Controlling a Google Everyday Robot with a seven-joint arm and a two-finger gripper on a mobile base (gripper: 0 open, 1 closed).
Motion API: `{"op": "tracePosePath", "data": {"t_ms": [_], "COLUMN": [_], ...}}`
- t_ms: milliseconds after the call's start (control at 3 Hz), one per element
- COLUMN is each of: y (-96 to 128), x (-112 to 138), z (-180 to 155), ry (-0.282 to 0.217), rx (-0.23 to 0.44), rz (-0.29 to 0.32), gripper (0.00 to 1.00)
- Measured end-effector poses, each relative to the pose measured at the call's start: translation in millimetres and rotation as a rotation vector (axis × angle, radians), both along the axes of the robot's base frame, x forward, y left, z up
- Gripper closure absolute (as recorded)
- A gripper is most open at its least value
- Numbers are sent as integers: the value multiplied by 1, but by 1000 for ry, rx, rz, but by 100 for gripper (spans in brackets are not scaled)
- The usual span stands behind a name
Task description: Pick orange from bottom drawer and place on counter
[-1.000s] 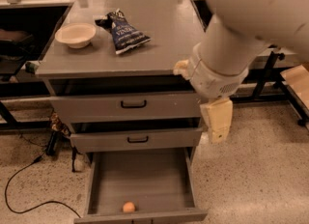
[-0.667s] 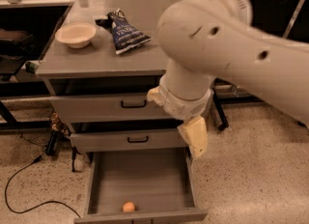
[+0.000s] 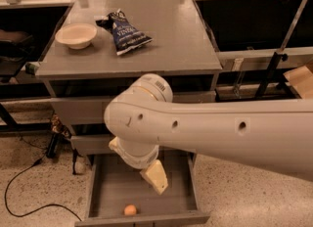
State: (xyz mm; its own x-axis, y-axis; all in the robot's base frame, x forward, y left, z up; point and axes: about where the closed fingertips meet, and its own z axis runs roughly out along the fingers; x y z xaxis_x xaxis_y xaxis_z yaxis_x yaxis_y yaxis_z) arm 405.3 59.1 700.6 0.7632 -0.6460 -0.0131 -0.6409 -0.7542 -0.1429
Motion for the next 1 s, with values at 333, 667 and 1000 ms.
{"op": "tracePosePath", "data": {"t_ms": [333,667,1000], "y": [14,14,20], "x": [7,7,24], "z": [0,0,-7], "ry": [-39,-40,-87], "rx": [58,58,63], "rz": [4,4,8], "gripper": [0,0,0]}}
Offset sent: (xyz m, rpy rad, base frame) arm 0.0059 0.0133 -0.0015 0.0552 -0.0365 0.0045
